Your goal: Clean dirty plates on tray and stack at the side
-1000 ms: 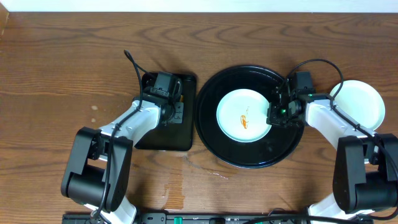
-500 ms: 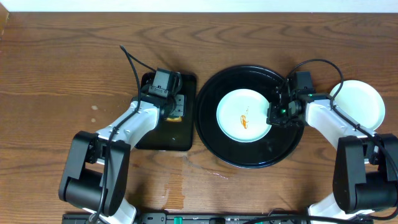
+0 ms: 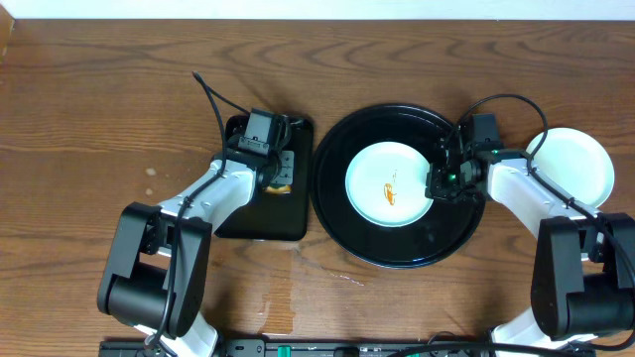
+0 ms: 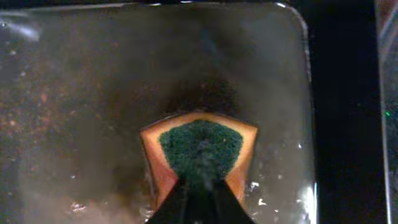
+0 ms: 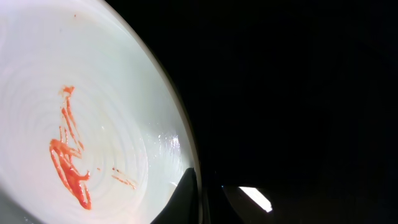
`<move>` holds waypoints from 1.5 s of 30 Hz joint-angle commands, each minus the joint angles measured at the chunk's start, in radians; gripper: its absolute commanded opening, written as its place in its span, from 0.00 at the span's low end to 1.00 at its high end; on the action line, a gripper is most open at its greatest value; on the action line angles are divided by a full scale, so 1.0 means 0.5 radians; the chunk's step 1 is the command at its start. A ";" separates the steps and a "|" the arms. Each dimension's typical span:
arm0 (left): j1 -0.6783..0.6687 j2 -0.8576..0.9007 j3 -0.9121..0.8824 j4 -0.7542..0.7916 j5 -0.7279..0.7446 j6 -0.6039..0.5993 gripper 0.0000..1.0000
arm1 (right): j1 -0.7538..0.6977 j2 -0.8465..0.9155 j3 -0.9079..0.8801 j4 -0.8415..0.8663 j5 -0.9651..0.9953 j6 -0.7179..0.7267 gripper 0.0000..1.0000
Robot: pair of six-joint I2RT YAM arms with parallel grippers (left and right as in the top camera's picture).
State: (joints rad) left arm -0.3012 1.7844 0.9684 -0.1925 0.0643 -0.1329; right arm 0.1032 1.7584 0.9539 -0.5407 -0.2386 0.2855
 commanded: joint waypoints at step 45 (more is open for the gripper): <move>0.005 -0.149 -0.056 -0.082 -0.001 -0.045 0.07 | 0.006 0.005 -0.042 -0.027 0.049 -0.005 0.01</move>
State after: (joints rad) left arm -0.3012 1.7500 0.9260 -0.2272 0.0685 -0.1535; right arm 0.1032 1.7584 0.9539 -0.5411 -0.2386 0.2855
